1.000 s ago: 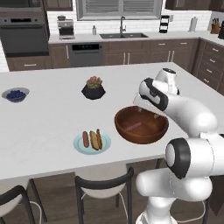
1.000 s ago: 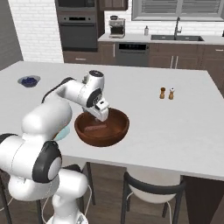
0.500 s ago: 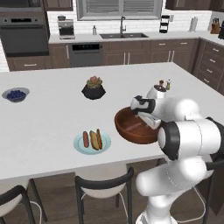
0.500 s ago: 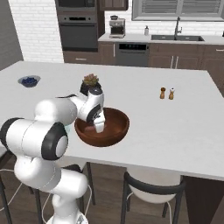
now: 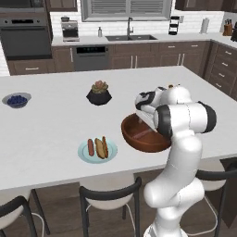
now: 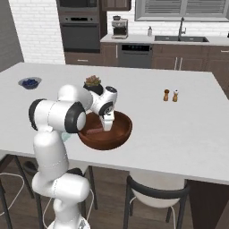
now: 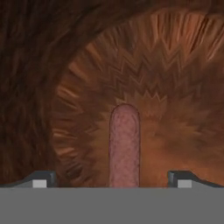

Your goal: Place one bun and one sausage from the bowl on each plate.

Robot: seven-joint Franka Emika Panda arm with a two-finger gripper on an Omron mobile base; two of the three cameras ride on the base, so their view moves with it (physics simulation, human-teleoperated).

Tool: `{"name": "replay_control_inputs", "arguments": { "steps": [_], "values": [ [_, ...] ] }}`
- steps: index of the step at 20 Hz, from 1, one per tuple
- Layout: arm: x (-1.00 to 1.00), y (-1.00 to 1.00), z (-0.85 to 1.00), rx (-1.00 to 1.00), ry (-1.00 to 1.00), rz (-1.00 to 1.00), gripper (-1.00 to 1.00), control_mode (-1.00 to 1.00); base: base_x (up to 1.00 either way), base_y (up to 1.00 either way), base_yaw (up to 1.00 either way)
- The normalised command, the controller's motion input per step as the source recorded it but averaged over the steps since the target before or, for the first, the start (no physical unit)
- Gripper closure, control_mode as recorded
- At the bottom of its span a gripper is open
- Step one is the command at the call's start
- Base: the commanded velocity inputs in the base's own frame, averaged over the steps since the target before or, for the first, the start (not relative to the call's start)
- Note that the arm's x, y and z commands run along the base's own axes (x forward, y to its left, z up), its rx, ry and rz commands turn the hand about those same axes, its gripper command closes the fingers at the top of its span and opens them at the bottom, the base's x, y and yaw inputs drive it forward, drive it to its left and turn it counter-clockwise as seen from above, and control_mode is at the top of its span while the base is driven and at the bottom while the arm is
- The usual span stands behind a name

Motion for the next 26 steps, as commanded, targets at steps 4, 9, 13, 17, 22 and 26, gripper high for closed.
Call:
{"name": "replay_control_inputs", "arguments": {
  "steps": [4,9,13,17,22,26],
  "values": [
    [0.23,0.03,-0.61,0.0,0.0,0.0,-1.0,-1.0,0.0,0.0,0.0],
    [-0.07,0.17,-0.24,0.0,0.01,0.0,-1.0,-1.0,0.0,0.0,0.0],
    [-0.11,0.22,-0.17,-0.01,0.0,0.0,-1.0,-1.0,0.0,0.0,0.0],
    [-0.49,0.02,-0.03,0.0,0.0,0.0,-1.0,-1.0,0.0,0.0,0.0],
    [-0.31,0.04,-0.05,-0.01,0.0,0.0,-1.0,-1.0,0.0,0.0,0.0],
    [0.08,0.15,-0.11,-0.02,0.0,0.0,-1.0,-1.0,0.0,0.0,0.0]
  ]
}}
